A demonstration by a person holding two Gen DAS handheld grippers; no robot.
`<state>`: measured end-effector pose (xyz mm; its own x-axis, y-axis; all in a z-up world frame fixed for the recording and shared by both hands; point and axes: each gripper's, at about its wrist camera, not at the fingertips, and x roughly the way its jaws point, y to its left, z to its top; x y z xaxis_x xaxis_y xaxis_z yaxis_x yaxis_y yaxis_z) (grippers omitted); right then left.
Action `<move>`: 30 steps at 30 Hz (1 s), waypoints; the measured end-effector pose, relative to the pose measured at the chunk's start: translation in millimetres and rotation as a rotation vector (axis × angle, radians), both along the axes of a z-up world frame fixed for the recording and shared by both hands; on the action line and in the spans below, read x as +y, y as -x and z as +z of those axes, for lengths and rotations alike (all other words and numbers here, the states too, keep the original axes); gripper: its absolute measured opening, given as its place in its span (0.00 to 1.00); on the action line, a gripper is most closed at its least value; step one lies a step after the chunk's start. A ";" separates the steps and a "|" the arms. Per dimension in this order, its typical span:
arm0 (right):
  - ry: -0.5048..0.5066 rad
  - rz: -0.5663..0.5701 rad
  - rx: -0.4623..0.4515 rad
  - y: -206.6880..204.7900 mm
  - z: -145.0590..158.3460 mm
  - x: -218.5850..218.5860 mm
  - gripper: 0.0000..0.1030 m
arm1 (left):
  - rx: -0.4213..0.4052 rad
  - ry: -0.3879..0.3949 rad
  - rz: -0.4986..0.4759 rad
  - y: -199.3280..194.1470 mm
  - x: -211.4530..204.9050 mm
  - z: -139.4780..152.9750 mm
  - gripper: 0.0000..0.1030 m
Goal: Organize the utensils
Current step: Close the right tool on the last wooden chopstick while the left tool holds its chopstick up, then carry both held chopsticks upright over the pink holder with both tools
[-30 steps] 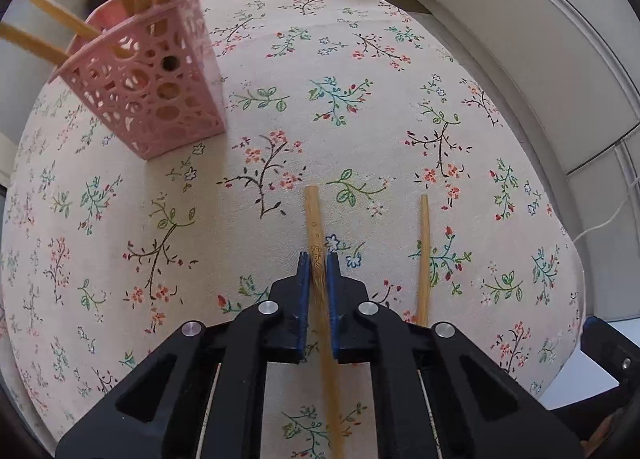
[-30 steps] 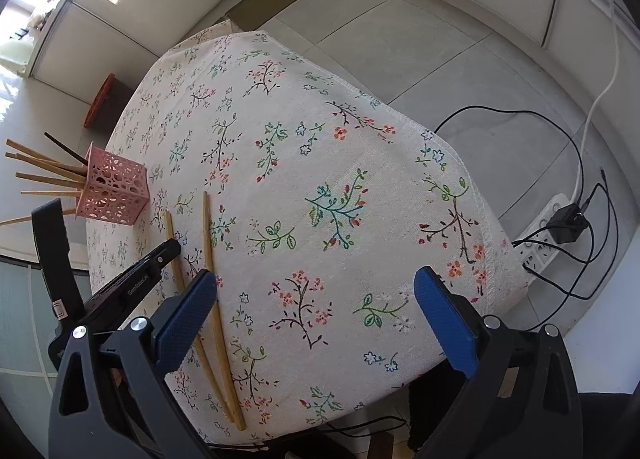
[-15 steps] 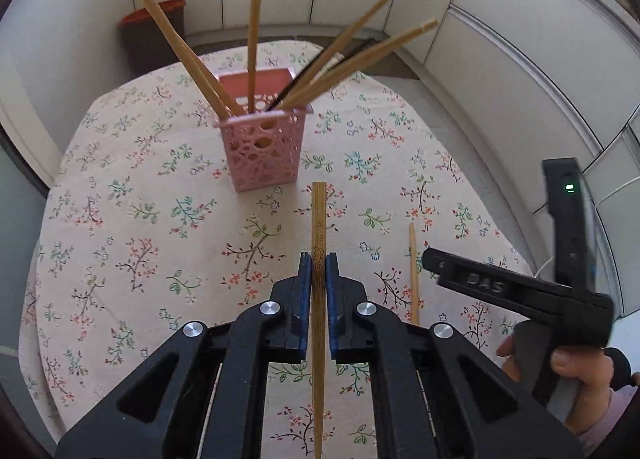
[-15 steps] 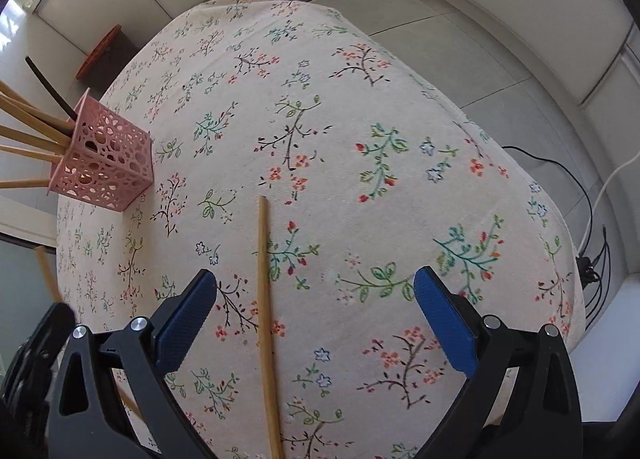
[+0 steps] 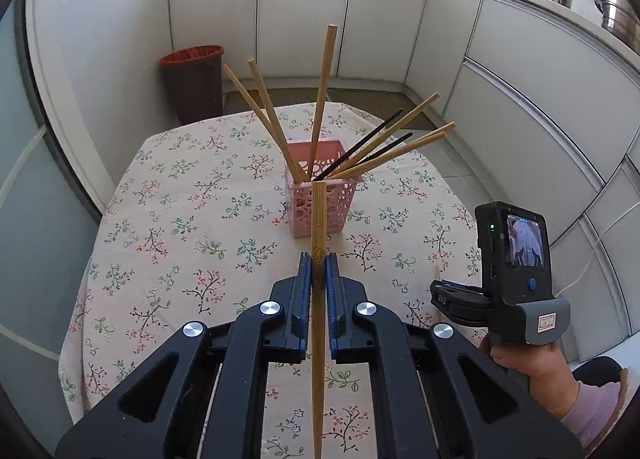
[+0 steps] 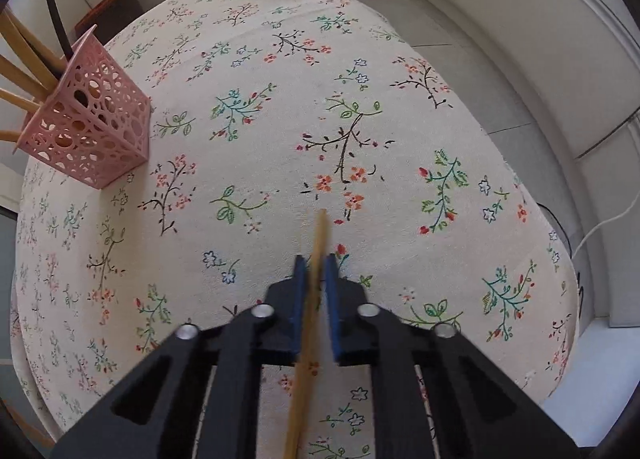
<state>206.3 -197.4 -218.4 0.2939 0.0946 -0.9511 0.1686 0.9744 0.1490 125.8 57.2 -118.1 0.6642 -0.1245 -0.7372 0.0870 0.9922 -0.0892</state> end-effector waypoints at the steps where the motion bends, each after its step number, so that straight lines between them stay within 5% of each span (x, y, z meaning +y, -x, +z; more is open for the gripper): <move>1: -0.033 -0.008 -0.011 1.9 4.2 -2.1 0.06 | -0.007 -0.002 0.004 0.5 1.0 1.2 0.06; 10: -0.102 0.091 -0.251 52.7 88.9 -14.8 0.06 | -0.061 0.016 0.023 10.6 8.0 19.9 0.06; 19: -0.211 0.112 -0.309 91.2 131.8 -45.0 0.06 | -0.104 0.066 0.028 23.6 10.3 40.2 0.06; 30: -0.296 0.096 -0.432 96.2 194.1 -66.2 0.06 | -0.256 0.154 0.079 0.4 14.1 107.6 0.06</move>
